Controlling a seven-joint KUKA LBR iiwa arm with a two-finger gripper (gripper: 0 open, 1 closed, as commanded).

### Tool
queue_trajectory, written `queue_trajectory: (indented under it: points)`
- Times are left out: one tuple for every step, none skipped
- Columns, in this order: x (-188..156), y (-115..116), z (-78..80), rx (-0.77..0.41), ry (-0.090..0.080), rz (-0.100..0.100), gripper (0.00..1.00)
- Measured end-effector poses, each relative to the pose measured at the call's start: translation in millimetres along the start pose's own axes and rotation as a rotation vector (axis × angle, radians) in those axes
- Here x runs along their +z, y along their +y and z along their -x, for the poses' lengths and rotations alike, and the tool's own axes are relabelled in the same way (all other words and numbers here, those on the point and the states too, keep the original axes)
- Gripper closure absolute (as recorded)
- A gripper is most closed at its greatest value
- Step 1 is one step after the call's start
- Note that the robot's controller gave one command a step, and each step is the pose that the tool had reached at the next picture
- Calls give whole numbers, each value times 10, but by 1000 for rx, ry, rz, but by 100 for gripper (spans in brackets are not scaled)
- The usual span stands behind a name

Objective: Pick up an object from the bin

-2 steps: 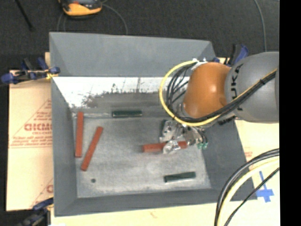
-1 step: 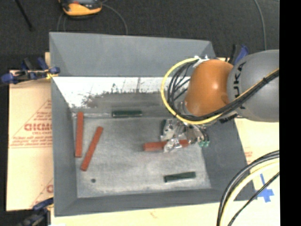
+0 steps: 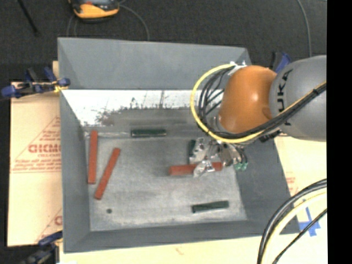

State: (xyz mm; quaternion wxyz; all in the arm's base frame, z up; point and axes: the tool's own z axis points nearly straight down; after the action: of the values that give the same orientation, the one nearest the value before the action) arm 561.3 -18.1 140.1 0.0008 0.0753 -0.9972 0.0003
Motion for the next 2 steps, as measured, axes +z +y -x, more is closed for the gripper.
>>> queue_trajectory:
  points:
    - [-196, -4, 8, 0, -4, -1, 100]
    - [-283, -7, 22, 0, -9, -2, 100]
